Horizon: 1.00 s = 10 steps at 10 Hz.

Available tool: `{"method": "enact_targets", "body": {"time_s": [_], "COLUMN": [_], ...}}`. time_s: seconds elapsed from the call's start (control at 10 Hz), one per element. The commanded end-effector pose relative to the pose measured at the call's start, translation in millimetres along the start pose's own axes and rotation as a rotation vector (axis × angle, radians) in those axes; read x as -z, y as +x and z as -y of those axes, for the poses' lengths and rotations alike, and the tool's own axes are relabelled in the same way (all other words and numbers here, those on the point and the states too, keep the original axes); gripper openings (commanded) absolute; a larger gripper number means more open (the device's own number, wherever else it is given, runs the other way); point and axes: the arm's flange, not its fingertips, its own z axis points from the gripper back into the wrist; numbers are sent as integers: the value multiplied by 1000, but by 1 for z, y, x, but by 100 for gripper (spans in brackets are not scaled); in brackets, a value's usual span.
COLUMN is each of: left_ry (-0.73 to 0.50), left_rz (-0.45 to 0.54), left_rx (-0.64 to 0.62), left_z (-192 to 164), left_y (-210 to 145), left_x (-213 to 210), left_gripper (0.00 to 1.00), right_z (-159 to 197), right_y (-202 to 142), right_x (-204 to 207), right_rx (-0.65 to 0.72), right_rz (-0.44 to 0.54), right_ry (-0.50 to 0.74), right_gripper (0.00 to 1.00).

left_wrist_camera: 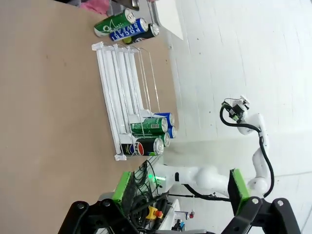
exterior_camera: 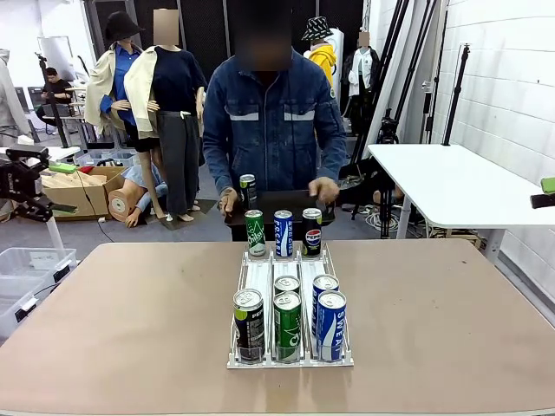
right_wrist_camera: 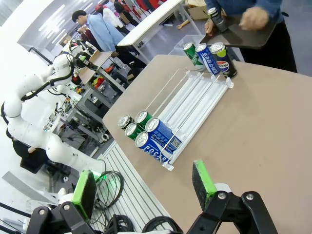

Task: Retrieve and hand over the desired beverage to the person.
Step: Pick up another can of the same type that the person held from the Automatic Can Dispenser.

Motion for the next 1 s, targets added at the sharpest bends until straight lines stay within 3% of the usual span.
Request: {"method": "enact_targets", "body": {"time_s": [0.0,0.3,0.9], "left_ry": [-26,-48,-22], "left_rz": [-12,-49,-19], "left_rx": [17,8,-4], "left_z": [2,1,0], "left_y": [4,6,0], "left_x": [-9,-9,-7], "left_gripper": [100,100,100], "right_z": [0,0,0], "right_y": [1,1,1], "right_x": [1,1,1], "right_rx": [-7,-7,-7], "right_rz": [7,7,7], "right_ry": [9,9,9], "right_gripper": [100,100,100]}}
